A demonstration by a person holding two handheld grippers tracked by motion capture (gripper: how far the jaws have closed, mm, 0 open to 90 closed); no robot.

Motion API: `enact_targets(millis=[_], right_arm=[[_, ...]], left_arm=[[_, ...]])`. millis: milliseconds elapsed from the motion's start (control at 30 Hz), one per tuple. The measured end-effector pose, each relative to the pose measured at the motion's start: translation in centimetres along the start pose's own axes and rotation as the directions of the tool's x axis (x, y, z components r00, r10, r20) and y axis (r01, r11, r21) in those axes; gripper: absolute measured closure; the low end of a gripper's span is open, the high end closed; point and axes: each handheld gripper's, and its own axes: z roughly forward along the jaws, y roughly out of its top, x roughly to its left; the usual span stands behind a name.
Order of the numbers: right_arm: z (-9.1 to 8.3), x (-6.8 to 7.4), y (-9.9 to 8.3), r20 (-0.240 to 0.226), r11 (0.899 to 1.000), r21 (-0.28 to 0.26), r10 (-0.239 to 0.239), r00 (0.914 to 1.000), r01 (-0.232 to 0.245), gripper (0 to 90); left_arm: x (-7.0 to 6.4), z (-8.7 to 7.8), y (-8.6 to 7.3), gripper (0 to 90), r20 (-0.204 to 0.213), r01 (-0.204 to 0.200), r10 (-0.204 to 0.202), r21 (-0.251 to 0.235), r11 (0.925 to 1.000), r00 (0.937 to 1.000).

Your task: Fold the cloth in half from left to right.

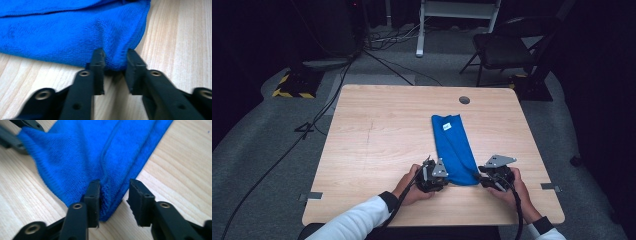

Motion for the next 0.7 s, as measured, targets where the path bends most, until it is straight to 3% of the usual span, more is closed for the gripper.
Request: enact_targets(millis=[233,333,433,533,600,700], right_arm=[[-0.7,-0.4,1.7,-0.001,0.998,-0.064,0.003,1.0000,-0.003,47.4],[-0.7,-0.3,2.5,0.001,0.996,-0.088,-0.015,0.9999,0.016,48.5],[-0.3,-0.2,3.8,-0.008,0.994,-0.099,-0.049,0.9987,0.048,51.1],[-0.1,0.0,5.4,-0.018,0.990,-0.127,-0.059,0.9981,0.056,55.0],[0.5,0.2,6.5,-0.023,0.990,-0.127,-0.066,0.9975,0.063,55.8],[2.8,0.8,8.3,-0.045,0.990,-0.115,-0.082,0.9956,0.076,56.8]], left_arm=[[-0.2,-0.9,-0.6,82.0,0.016,-0.016,0.016,0.026,0.9995,0.9997],[-0.4,-1.2,-0.9,81.8,0.026,-0.016,0.015,0.030,0.9994,0.9995],[-0.6,-1.8,-1.2,81.3,0.028,-0.040,0.039,0.043,0.9983,0.9988],[-0.7,-2.3,-1.8,80.7,0.037,-0.028,0.027,0.043,0.9987,0.9989],[-0.9,-2.7,-2.1,80.7,0.038,-0.038,0.036,0.050,0.9980,0.9986],[-1.3,-3.2,-2.5,80.4,0.047,-0.052,0.050,0.053,0.9972,0.9976]])
